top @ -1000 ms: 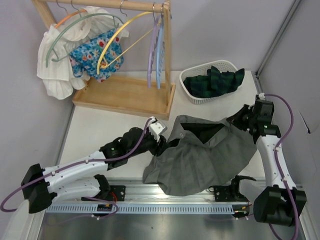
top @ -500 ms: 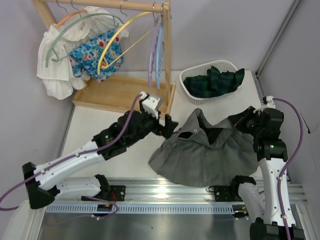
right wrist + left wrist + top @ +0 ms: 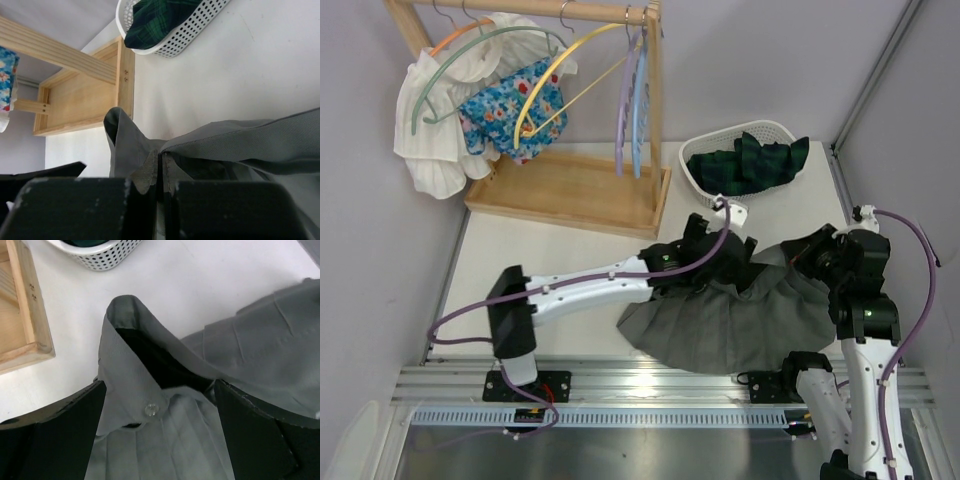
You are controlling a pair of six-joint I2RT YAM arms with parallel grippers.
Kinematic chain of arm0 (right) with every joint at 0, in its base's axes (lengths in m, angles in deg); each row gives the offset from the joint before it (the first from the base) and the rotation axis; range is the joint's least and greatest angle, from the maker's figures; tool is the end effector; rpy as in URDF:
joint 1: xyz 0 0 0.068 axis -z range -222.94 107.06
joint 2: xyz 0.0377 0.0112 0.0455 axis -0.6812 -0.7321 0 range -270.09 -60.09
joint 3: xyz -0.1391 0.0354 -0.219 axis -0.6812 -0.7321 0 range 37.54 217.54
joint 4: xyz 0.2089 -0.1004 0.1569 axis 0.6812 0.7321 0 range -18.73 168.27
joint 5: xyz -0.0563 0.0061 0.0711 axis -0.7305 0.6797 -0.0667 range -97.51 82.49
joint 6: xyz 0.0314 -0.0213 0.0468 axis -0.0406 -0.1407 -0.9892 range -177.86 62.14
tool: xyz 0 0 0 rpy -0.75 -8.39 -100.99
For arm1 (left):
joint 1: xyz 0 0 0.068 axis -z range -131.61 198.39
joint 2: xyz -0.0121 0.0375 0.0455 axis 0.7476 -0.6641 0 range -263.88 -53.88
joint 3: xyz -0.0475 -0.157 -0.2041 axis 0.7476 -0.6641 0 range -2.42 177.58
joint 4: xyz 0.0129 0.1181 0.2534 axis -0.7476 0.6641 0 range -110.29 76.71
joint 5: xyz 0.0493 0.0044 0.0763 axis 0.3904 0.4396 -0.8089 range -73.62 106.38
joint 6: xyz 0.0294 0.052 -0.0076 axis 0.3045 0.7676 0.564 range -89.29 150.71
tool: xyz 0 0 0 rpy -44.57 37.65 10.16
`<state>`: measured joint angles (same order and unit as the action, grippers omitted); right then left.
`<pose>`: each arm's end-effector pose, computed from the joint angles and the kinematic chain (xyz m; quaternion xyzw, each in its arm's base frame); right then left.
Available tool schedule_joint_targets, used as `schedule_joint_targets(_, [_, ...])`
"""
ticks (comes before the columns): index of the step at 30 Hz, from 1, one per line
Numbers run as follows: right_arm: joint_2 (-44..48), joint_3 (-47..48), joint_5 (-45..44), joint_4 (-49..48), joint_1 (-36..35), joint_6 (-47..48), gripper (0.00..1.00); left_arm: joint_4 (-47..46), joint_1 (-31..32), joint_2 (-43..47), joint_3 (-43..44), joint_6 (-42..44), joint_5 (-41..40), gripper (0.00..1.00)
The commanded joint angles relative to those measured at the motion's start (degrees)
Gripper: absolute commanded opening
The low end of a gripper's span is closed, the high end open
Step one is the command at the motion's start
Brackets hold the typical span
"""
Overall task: Place the skirt on the hanger
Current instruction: Move the skirt to the center of the board
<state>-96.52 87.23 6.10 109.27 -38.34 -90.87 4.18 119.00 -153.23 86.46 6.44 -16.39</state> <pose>0.1673 -0.0030 0.3335 0.2091 0.8122 0.2282 0.4946 0.1634 -0.3915 0.3099 0.2149 0.8334 -0.1574 0.4842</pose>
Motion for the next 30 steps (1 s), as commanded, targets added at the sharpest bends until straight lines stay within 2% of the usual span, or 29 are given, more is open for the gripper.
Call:
schedule_joint_targets(1, [0.3, 3.2, -1.6, 1.1, -0.2, -0.6, 0.00, 8.4, 0.1, -5.1, 8.1, -3.4, -7.5, 0.95])
schedule_joint_targets(5, [0.7, 3.0, -1.5, 1.4, -0.3, -1.1, 0.00, 6.0, 0.1, -6.7, 6.5, -4.0, -7.6, 0.86])
schedule_joint_targets(9, [0.6, 3.4, -1.7, 1.7, -0.3, -0.9, 0.00, 7.9, 0.0, -6.7, 3.0, -5.3, -10.6, 0.85])
schedule_joint_targets(13, [0.3, 3.6, -0.6, 1.0, -0.3, -1.3, 0.00, 3.3, -1.2, -6.0, -2.0, -7.2, -9.4, 0.84])
schedule_joint_targets(15, [0.1, 4.4, -0.3, 1.4, -0.3, -1.2, 0.00, 3.1, -2.4, -6.6, -2.2, -7.7, -8.3, 0.79])
schedule_joint_targets(16, [0.0, 4.9, -0.7, 2.2, -0.3, -1.0, 0.00, 3.5, -2.8, -6.6, -2.4, -7.9, -8.3, 0.73])
schedule_joint_targets(17, [0.0, 5.6, -1.0, 2.6, -0.3, -0.7, 0.00, 3.7, -3.3, -6.4, -2.5, -8.2, -8.4, 0.55])
schedule_joint_targets(18, [0.0, 6.0, -2.1, 3.1, -0.3, -0.5, 0.00, 3.6, -3.5, -4.8, -3.1, -7.9, -8.3, 0.46])
schedule_joint_targets(19, [0.0, 6.2, -2.5, 3.9, -0.3, -0.1, 0.00, 2.2, -3.5, -3.4, -4.8, -7.5, -7.2, 0.31])
schedule_joint_targets(20, [0.0, 6.4, -3.0, 4.1, -0.3, 0.0, 0.00, 0.9, -3.7, -1.7, -7.3, -6.8, -5.7, 0.25])
schedule_joint_targets(22, [-0.6, 6.4, -3.4, 4.6, -0.3, -0.3, 0.00, -4.1, -4.4, 5.1, -12.1, -4.1, 0.7, 0.16])
schedule_joint_targets(25, [-1.5, 5.7, -2.8, 5.2, -0.3, -1.5, 0.00, -12.7, -5.3, 15.9, -23.0, -0.6, 9.6, 0.11])
schedule_joint_targets(27, [-1.8, 4.6, -1.2, 4.8, -0.3, -2.1, 0.00, -17.2, -5.7, 20.4, -29.6, 0.3, 12.4, 0.11])
schedule_joint_targets(30, [-1.9, 5.4, 1.5, 6.0, -0.4, -3.8, 0.00, -16.7, -6.4, 27.8, -38.1, -2.3, 14.2, 0.11])
